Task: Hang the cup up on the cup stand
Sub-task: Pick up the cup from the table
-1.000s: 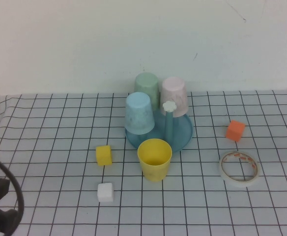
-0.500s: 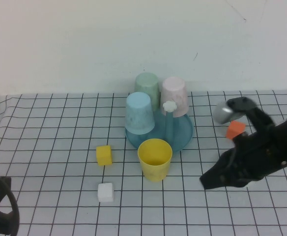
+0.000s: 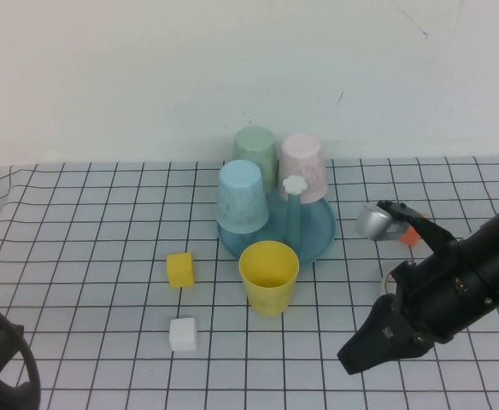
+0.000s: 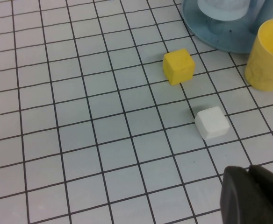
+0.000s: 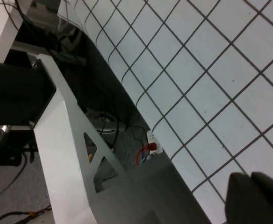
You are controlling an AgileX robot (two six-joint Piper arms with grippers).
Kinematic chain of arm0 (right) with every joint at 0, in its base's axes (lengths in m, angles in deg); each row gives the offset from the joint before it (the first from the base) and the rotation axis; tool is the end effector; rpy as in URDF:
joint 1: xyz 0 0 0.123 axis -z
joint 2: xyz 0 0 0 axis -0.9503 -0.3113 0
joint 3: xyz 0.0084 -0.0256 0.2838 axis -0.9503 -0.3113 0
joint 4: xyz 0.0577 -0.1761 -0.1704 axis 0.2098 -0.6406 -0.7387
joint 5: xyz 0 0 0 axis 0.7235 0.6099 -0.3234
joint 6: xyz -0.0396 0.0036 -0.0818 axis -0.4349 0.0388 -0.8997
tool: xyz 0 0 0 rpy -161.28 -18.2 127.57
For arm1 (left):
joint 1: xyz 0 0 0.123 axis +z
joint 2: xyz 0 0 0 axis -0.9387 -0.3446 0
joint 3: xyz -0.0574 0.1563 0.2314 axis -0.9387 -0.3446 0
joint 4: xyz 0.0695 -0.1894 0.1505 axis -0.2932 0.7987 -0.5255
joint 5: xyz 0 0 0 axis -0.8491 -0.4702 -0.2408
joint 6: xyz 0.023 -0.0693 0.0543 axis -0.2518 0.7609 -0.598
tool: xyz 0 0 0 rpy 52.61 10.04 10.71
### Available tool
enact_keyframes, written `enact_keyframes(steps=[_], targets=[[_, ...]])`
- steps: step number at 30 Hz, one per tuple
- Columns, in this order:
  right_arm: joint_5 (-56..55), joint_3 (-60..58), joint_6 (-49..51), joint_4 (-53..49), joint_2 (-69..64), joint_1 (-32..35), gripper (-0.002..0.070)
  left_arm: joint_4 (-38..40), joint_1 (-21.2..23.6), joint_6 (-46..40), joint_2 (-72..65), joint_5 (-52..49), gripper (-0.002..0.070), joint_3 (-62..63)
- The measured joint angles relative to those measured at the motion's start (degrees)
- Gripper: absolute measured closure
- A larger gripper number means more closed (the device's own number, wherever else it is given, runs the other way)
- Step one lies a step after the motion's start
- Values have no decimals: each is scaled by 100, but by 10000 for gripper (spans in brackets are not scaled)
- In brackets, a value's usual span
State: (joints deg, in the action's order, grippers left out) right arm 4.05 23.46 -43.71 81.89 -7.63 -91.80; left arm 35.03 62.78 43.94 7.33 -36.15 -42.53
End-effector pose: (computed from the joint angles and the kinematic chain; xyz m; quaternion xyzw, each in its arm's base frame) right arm 0.2620 0.1627 0.2236 -0.3048 0.8705 0.3798 0.0715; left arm 0.1292 -0.0311 0.2889 0.0924 0.8721 -0.1017 0.4697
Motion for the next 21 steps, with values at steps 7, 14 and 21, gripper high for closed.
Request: enact_keyframes(steps=[7,14,21], targets=[[449,0,-161,192,0,0,678,-12,0,0,0,0,676,0],[669,0,-587,570,0,0,678,-12,0,0,0,0,676,0],[686,0,-636,631,0,0,678,-12,0,0,0,22,676,-2]])
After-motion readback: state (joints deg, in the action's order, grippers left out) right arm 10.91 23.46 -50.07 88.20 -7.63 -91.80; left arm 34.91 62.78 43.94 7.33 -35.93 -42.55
